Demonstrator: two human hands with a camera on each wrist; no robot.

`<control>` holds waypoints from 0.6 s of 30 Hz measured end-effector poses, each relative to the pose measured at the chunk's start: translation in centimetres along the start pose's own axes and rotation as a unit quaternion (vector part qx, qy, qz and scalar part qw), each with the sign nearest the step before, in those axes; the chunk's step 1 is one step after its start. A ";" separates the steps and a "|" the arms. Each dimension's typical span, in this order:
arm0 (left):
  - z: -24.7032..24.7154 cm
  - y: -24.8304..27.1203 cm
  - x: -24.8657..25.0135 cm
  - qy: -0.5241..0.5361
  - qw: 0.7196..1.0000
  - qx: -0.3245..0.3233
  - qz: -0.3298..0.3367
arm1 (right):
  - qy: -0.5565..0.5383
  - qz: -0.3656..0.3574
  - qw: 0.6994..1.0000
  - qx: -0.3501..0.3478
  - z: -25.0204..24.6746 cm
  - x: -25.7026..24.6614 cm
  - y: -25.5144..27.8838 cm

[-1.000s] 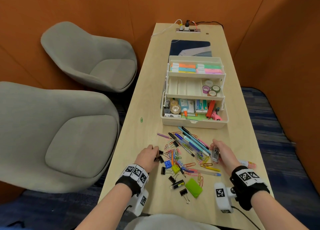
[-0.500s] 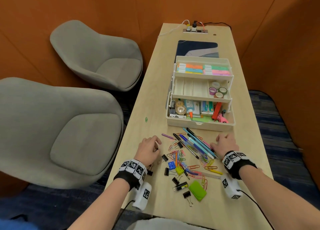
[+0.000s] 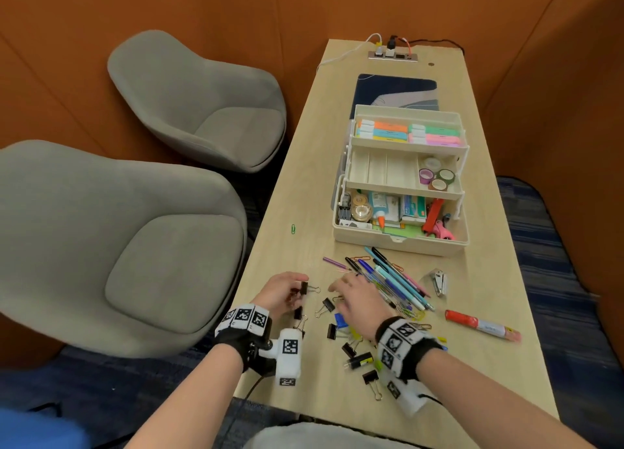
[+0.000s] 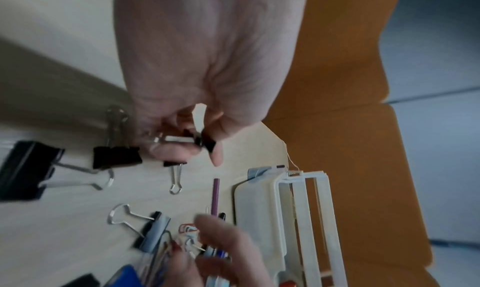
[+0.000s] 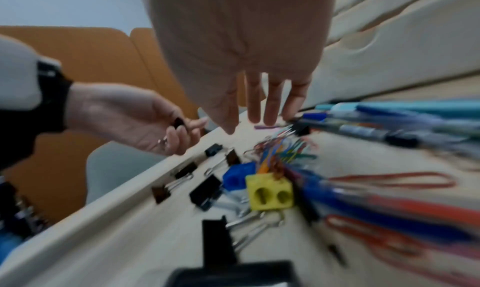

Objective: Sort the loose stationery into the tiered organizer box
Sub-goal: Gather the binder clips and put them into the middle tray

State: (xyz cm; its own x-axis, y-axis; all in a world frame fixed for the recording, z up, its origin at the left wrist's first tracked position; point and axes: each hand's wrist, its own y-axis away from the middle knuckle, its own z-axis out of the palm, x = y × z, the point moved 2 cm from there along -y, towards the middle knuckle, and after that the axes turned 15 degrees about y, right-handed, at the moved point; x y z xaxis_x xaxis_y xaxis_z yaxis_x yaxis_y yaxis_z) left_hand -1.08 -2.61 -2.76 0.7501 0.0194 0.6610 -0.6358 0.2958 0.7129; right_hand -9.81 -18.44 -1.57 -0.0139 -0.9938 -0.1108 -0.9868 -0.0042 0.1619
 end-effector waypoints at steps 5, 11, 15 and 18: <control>-0.5 -1.1 0.3 -0.340 0.927 0.119 0.099 | 0.054 -0.030 0.997 -0.036 1.4 -2.2 -1.8; 0.3 -2.5 -0.5 -0.548 0.814 0.107 0.162 | 0.062 -0.027 0.997 -0.029 1.3 -2.5 -2.6; 1.0 -3.1 -0.3 -0.569 0.800 0.092 0.167 | -0.088 0.050 0.995 -0.011 0.1 -1.1 -2.2; 1.0 -3.3 0.1 -0.568 0.805 0.071 0.158 | -0.317 0.168 0.933 -0.013 -0.5 0.3 -1.6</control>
State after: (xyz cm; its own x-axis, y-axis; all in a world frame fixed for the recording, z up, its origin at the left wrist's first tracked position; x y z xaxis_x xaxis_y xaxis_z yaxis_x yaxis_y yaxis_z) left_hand 0.89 -4.51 -4.83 -0.0517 -0.8374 0.5442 -0.8371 0.3335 0.4336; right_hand -8.11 -18.78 -1.41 -0.4232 -0.6742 -0.6053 -0.9051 0.2850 0.3155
